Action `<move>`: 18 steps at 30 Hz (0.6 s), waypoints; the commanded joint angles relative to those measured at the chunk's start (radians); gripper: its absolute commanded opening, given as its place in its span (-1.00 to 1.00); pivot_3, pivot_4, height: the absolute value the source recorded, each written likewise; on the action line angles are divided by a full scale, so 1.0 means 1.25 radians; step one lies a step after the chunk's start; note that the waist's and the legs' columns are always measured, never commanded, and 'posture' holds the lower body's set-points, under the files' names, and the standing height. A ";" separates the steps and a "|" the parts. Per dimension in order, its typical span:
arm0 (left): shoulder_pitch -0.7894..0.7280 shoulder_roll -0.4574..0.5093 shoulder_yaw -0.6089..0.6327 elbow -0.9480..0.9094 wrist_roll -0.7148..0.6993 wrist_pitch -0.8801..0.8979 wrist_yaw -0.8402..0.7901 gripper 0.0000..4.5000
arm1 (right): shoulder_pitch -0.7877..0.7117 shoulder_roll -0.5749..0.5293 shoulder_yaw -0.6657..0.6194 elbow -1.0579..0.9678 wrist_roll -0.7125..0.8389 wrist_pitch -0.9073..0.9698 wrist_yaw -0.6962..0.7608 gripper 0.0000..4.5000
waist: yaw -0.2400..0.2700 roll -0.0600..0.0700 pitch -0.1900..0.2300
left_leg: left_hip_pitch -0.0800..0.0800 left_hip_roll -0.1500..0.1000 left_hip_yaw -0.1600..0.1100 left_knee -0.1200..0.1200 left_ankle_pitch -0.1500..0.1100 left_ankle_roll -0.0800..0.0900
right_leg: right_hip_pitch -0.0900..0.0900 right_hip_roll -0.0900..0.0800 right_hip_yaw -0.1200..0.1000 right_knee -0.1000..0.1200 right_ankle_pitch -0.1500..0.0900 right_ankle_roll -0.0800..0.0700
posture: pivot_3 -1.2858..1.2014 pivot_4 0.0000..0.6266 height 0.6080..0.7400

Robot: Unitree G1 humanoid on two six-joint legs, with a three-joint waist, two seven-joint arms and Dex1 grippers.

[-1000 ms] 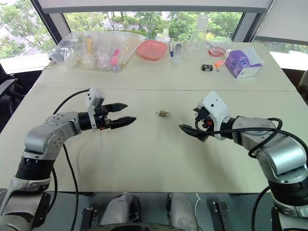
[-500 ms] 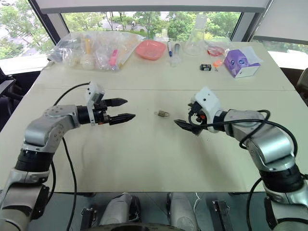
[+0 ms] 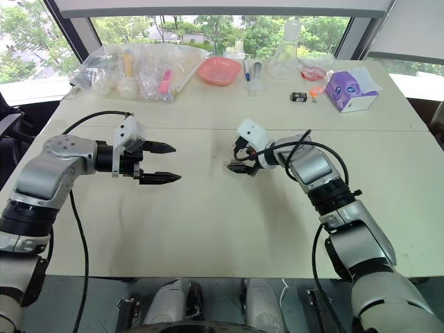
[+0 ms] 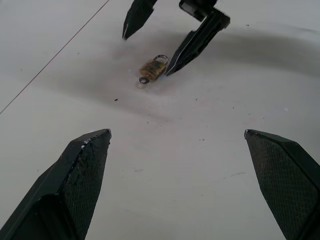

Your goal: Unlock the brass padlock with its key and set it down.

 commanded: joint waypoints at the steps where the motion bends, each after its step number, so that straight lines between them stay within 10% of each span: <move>1: 0.020 -0.002 0.036 -0.051 -0.018 0.015 0.027 0.97 | -0.032 0.014 0.004 0.065 -0.035 -0.053 0.052 1.00 | -0.001 0.000 0.000 | 0.000 0.000 0.000 0.000 0.000 0.000 | 0.000 0.000 0.000 0.000 0.000 0.000 | 0.03 -0.52 0.89; 7: 0.044 -0.009 0.050 -0.069 -0.021 0.018 0.053 0.97 | -0.032 0.025 -0.001 0.127 -0.078 -0.090 0.091 1.00 | -0.001 0.000 0.000 | 0.001 0.000 0.000 0.000 0.000 0.000 | 0.000 0.000 0.000 0.001 0.000 0.000 | 0.03 -0.52 0.89; 16: 0.024 -0.044 0.040 -0.016 -0.008 -0.006 0.065 1.00 | -0.016 0.046 -0.021 0.134 -0.117 -0.116 0.089 -0.70 | -0.003 0.000 0.000 | 0.002 0.000 0.000 0.000 0.000 -0.001 | 0.001 0.000 0.000 0.002 0.000 0.000 | 0.03 -0.52 0.89; 18: 0.005 -0.072 0.053 0.025 -0.021 -0.006 0.073 1.00 | 0.000 0.023 -0.028 0.081 -0.142 -0.158 0.058 -0.70 | 0.000 0.001 0.000 | 0.002 0.000 0.000 0.000 0.000 -0.001 | 0.001 0.000 0.000 0.002 0.000 0.000 | 0.03 -0.52 0.89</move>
